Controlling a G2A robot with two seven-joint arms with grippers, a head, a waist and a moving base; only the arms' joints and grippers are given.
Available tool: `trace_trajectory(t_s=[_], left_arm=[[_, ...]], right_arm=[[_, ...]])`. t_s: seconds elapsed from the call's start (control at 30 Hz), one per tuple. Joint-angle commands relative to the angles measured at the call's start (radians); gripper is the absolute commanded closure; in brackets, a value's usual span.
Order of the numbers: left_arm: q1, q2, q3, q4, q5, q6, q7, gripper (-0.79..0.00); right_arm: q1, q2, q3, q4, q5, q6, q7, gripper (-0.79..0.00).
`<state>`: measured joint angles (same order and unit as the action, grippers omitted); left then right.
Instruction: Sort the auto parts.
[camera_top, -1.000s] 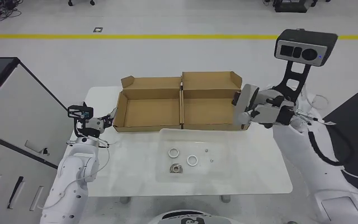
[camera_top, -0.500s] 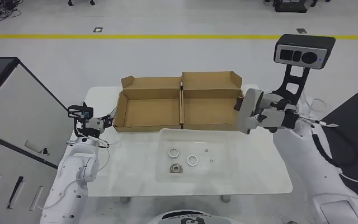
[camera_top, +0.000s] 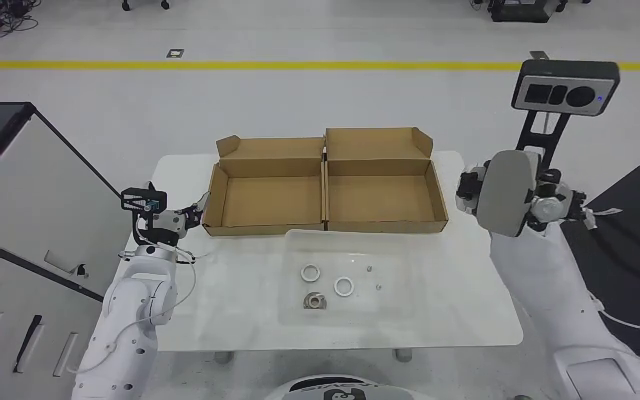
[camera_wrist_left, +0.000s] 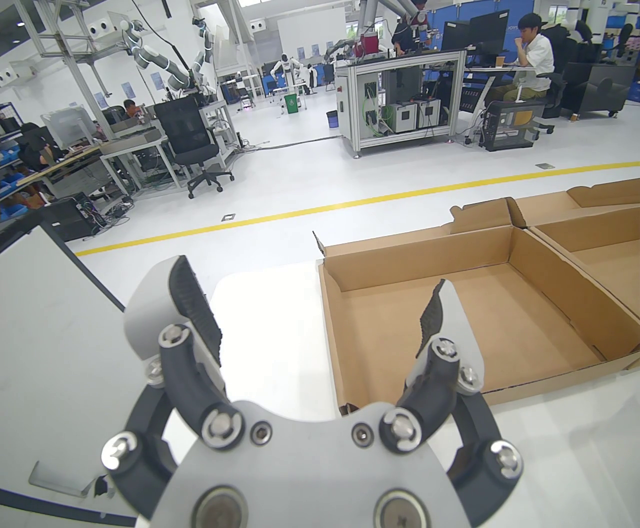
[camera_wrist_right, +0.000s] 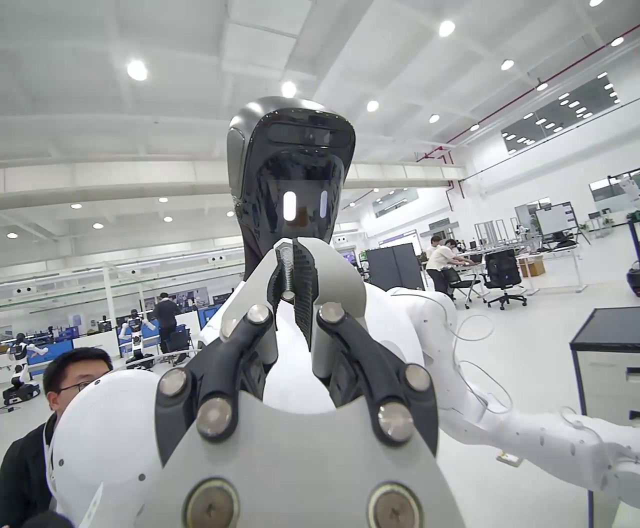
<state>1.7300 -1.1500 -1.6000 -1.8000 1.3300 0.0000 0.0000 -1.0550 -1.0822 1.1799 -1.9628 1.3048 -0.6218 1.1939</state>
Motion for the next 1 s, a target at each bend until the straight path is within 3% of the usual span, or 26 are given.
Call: trace_trajectory(t_s=[0.0, 0.6, 0.73, 0.97], left_arm=[[0.000, 0.000, 0.000, 0.000, 0.000, 0.000, 0.000, -0.785], [0.000, 0.000, 0.000, 0.000, 0.000, 0.000, 0.000, -0.785], [0.000, 0.000, 0.000, 0.000, 0.000, 0.000, 0.000, -0.785], [0.000, 0.000, 0.000, 0.000, 0.000, 0.000, 0.000, -0.785]], right_arm=[[0.000, 0.000, 0.000, 0.000, 0.000, 0.000, 0.000, 0.000], [-0.004, 0.000, 0.002, -0.001, -0.010, 0.009, -0.015, 0.000], [-0.029, 0.005, 0.060, 0.015, -0.143, 0.045, -0.091, 0.000], [-0.075, 0.034, 0.264, 0.028, -0.477, 0.170, -0.159, 0.000]])
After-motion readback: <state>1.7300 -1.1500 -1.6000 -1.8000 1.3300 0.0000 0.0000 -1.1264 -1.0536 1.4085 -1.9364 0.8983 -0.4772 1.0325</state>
